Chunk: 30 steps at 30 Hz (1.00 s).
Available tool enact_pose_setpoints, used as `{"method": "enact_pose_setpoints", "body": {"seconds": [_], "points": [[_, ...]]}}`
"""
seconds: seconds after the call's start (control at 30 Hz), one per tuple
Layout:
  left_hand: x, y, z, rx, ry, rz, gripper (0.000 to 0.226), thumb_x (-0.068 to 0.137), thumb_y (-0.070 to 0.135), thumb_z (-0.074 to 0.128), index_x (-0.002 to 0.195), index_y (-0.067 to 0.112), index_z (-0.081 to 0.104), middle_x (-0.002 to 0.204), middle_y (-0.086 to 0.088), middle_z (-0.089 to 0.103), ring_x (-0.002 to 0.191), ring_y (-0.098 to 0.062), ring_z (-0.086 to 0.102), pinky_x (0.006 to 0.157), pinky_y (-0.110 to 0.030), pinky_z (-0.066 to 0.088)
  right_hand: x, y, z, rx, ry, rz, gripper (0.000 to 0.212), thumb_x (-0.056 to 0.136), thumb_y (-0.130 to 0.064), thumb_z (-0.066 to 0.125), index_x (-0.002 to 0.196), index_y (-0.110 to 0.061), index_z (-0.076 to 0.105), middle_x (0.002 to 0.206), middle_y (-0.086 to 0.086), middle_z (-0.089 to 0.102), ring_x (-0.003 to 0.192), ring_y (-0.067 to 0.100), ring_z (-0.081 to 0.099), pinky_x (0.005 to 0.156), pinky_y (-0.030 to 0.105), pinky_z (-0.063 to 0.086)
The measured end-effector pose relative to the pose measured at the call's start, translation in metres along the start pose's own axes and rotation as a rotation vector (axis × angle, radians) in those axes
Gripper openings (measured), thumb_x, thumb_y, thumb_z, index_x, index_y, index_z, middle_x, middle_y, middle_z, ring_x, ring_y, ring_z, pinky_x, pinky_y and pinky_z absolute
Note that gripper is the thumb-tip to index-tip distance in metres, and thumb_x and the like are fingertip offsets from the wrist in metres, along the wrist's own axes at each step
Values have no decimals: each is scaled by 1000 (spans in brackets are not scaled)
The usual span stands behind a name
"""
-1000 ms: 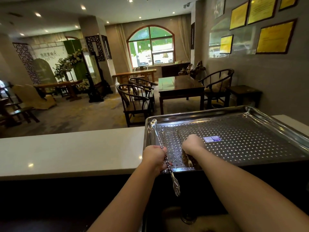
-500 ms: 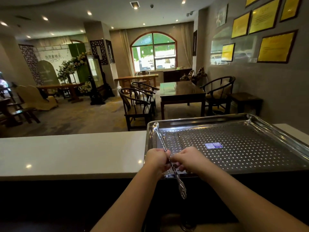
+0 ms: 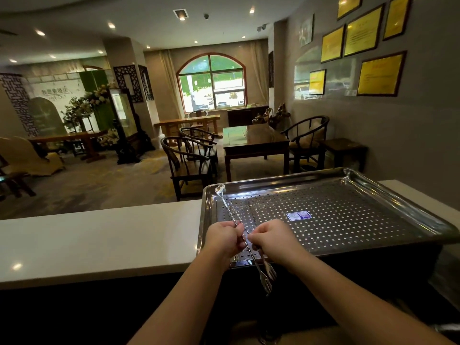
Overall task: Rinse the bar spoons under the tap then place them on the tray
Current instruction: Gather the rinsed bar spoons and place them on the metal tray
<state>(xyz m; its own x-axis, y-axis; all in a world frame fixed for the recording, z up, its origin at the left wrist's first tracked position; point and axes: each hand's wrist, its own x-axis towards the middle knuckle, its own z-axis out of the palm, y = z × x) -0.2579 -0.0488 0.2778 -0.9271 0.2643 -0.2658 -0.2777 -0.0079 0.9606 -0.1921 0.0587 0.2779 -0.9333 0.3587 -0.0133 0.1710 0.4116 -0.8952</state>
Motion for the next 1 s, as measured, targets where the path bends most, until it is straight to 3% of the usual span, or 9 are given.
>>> {"method": "enact_pose_setpoints", "body": {"seconds": [0.07, 0.23, 0.3, 0.37, 0.53, 0.63, 0.73, 0.8, 1.0], "points": [[1, 1, 1, 1, 5, 7, 11, 90, 1, 58, 100, 0, 63, 76, -12, 57, 52, -15, 49, 45, -23, 51, 5, 0, -6, -56, 44, -5, 25, 84, -18, 67, 60, -16, 67, 65, 7, 69, 54, 14, 58, 56, 27, 48], [5, 1, -2, 14, 22, 5, 8, 90, 3, 59, 95, 3, 65, 76, -11, 57, 56, -16, 52, 48, -23, 54, 27, 6, -31, -201, 165, -28, 28, 89, -18, 58, 69, -3, 70, 61, 6, 67, 47, 14, 50, 46, 22, 39], [6, -1, -2, 24, 23, 8, 9, 90, 4, 59, 97, 3, 64, 76, -11, 56, 55, -15, 51, 49, -24, 53, 39, 13, -43, -295, 219, -11, 35, 90, -17, 54, 63, 2, 64, 57, 9, 57, 49, 19, 45, 48, 25, 35], [7, -3, -2, 35, 20, 14, 10, 91, 4, 59, 99, 3, 64, 77, -12, 56, 54, -15, 50, 48, -24, 53, 51, 21, -53, -408, 265, 34, 36, 90, -15, 51, 55, -8, 51, 55, 7, 50, 49, 21, 42, 48, 26, 30], [10, -6, -2, 61, 16, 25, 10, 90, 5, 59, 98, 3, 64, 76, -12, 57, 53, -15, 51, 48, -24, 53, 66, 40, -60, -699, 222, 172, 29, 87, -7, 49, 59, -11, 46, 62, 3, 50, 61, 21, 49, 44, 26, 30], [12, -8, -2, 59, 15, 28, 7, 90, 4, 59, 96, 4, 63, 76, -11, 56, 54, -15, 51, 48, -24, 53, 68, 48, -60, -805, 165, 195, 26, 87, -6, 48, 62, -11, 46, 75, 4, 56, 72, 25, 52, 56, 27, 39], [11, -8, -2, 72, 15, 29, 7, 90, 5, 59, 95, 5, 64, 75, -10, 56, 55, -15, 51, 51, -26, 53, 72, 54, -56, -859, 144, 184, 16, 87, -4, 46, 80, -9, 60, 95, 10, 65, 77, 27, 54, 65, 30, 44], [12, -9, -2, 79, 18, 28, 7, 91, 5, 59, 95, 5, 64, 76, -9, 57, 55, -15, 51, 52, -26, 53, 77, 56, -54, -900, 141, 173, 26, 86, -3, 45, 101, -10, 66, 101, 9, 66, 76, 26, 53, 65, 31, 46], [13, -12, 0, 74, 12, 25, 11, 90, 6, 60, 100, 4, 64, 78, -8, 58, 56, -15, 52, 50, -24, 53, 81, 56, -48, -1022, 140, 162, 21, 84, 1, 43, 82, -13, 59, 66, 0, 47, 72, 25, 53, 61, 31, 44]]}}
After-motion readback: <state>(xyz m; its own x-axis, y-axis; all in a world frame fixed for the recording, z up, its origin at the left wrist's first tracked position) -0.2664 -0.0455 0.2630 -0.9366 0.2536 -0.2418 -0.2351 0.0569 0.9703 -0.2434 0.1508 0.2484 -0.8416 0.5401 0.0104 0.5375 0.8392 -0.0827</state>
